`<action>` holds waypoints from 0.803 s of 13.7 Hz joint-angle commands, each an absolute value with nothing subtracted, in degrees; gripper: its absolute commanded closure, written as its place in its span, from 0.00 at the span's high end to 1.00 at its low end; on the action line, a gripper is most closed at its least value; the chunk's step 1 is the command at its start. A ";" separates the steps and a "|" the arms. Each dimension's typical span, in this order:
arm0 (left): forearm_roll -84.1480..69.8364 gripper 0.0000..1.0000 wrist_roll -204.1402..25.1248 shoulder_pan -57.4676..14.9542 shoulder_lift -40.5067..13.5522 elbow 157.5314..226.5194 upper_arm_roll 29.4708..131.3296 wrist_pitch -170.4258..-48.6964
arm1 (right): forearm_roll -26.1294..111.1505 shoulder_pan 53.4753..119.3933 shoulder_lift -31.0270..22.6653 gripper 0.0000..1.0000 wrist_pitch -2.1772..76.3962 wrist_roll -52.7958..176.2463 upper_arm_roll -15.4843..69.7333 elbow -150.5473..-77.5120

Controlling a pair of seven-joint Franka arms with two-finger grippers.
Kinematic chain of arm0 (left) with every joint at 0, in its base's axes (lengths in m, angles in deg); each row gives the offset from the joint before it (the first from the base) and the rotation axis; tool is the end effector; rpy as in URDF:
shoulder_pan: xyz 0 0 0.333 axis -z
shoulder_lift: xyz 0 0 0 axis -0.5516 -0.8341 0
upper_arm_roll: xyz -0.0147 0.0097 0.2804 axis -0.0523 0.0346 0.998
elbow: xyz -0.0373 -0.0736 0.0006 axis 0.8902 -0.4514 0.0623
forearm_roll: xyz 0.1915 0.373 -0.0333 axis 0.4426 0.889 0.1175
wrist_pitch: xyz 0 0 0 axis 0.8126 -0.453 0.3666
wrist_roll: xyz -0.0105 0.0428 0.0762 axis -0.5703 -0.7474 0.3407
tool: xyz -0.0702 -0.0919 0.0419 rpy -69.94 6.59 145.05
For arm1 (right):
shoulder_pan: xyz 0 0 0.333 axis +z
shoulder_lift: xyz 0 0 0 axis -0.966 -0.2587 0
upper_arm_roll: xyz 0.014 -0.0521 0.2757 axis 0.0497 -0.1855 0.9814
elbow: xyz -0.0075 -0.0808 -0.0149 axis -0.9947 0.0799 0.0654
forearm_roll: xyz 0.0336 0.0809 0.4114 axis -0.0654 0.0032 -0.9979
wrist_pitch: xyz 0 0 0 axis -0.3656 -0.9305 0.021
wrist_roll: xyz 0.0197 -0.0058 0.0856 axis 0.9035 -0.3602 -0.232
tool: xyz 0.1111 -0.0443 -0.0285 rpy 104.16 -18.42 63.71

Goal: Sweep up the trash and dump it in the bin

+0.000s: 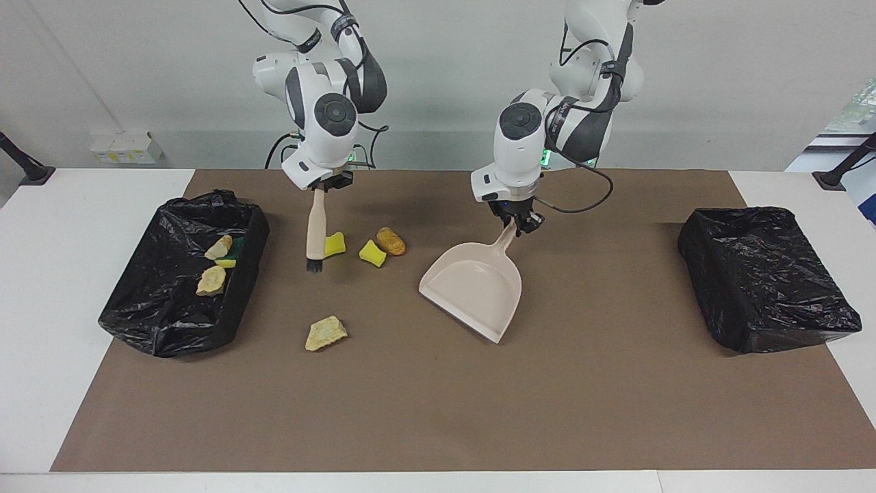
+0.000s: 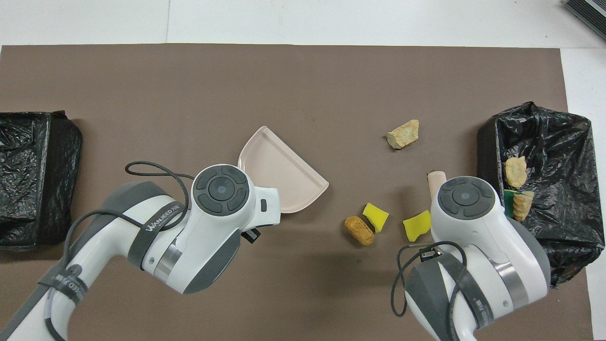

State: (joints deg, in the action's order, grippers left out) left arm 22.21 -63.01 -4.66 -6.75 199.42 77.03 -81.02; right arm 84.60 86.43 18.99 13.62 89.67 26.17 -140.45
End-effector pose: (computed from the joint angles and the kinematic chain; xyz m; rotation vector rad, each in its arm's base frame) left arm 0.4632 -0.3190 0.3399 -2.7747 1.2360 0.2398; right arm 0.4428 0.1160 0.3260 2.7326 0.0284 -0.5594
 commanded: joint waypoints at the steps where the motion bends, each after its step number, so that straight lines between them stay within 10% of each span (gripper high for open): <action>1: 23.34 0.00 -57.11 -4.74 -2.81 202.08 76.57 -77.70 | 86.20 85.21 20.03 0.00 13.64 88.62 26.96 -143.59; 11: 23.25 0.00 -46.29 -0.95 1.69 212.99 76.31 -83.06 | 75.05 89.50 20.13 0.00 21.81 98.43 27.22 -151.08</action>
